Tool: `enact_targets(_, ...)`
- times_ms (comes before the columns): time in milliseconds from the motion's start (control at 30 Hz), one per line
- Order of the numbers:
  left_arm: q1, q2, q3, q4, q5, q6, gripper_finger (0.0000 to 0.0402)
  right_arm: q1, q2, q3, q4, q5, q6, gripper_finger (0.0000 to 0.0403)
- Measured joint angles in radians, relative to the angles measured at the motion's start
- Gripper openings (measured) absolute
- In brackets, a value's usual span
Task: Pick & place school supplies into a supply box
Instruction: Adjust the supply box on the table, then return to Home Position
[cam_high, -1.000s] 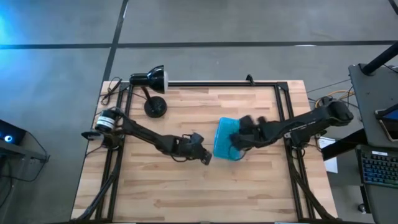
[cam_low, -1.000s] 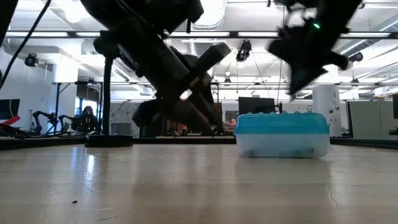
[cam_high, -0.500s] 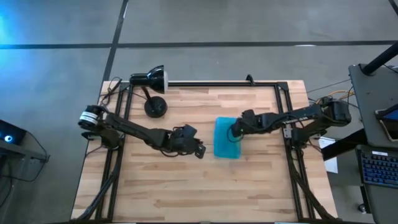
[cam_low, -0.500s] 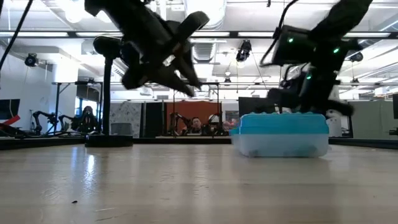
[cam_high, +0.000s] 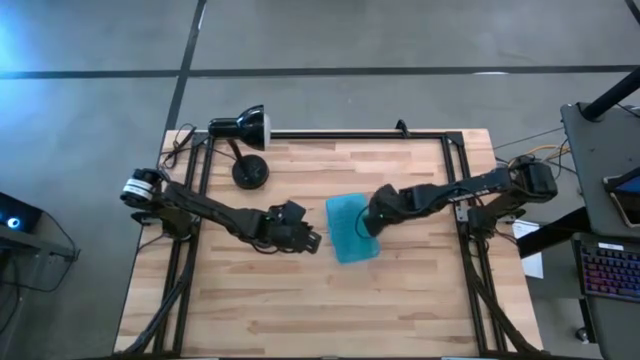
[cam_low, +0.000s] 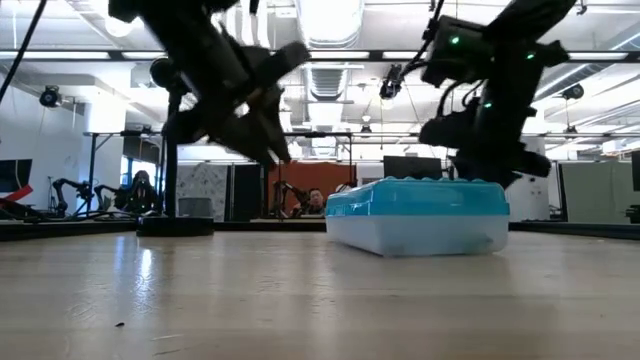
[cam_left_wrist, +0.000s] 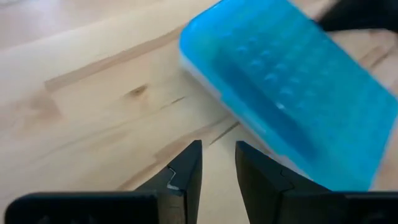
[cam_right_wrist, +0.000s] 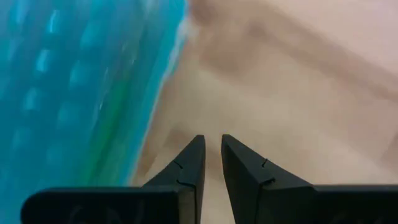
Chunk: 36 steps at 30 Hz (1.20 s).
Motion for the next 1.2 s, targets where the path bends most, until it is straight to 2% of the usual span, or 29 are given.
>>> enact_targets(67, 0.010, 0.002, -0.033, 0.028, 0.000, -0.024, 0.0080, 0.040, 0.000, -0.010, 0.015, -0.055, 0.004, 0.0047)
enact_targets(167, 0.016, -0.009, -0.078, 0.057, -0.005, -0.064, 0.0080, 0.094, 0.033, -0.016, 0.114, -0.066, 0.027, 0.0047)
enact_targets(300, 0.015, -0.014, -0.105, 0.065, -0.004, -0.096, 0.0080, 0.111, 0.101, 0.012, 0.209, -0.106, 0.064, 0.0047)
enact_targets(367, 0.015, -0.014, -0.099, 0.069, -0.004, -0.096, 0.0080, 0.125, 0.122, 0.037, 0.180, -0.096, 0.054, 0.0047)
enact_targets(467, 0.012, -0.030, -0.085, 0.069, -0.004, -0.080, 0.0080, 0.161, 0.098, 0.084, 0.096, -0.010, 0.010, 0.0047)
enact_targets(600, 0.010, -0.119, -0.073, 0.094, 0.008, -0.008, 0.0080, 0.220, -0.048, 0.143, 0.025, 0.159, -0.143, 0.0047)
enact_targets(700, -0.007, -0.256, -0.085, 0.244, 0.020, 0.237, 0.0080, 0.231, -0.199, 0.119, 0.068, 0.174, -0.323, 0.0047)
enact_targets(767, -0.011, -0.343, -0.140, 0.357, 0.033, 0.390, 0.0080, 0.226, -0.302, 0.046, 0.080, 0.165, -0.359, 0.0046)
enact_targets(833, 0.017, -0.407, -0.228, 0.441, 0.130, 0.458, 0.0080, 0.212, -0.403, -0.031, 0.074, 0.131, -0.347, 0.0042)
enact_targets(900, 0.060, -0.447, -0.322, 0.524, 0.288, 0.463, 0.0080, 0.201, -0.502, -0.079, 0.080, 0.122, -0.343, 0.0038)
enact_targets(1000, 0.118, -0.520, -0.414, 0.576, 0.443, 0.443, 0.0080, 0.180, -0.611, -0.099, 0.109, 0.165, -0.422, 0.0036)
enact_targets(1100, 0.163, -0.640, -0.458, 0.600, 0.413, 0.433, 0.0080, 0.161, -0.679, -0.090, 0.055, 0.263, -0.494, 0.0038)
enact_targets(1200, 0.200, -0.748, -0.504, 0.581, 0.356, 0.467, 0.0080, 0.161, -0.750, -0.040, -0.108, 0.408, -0.308, 0.0040)
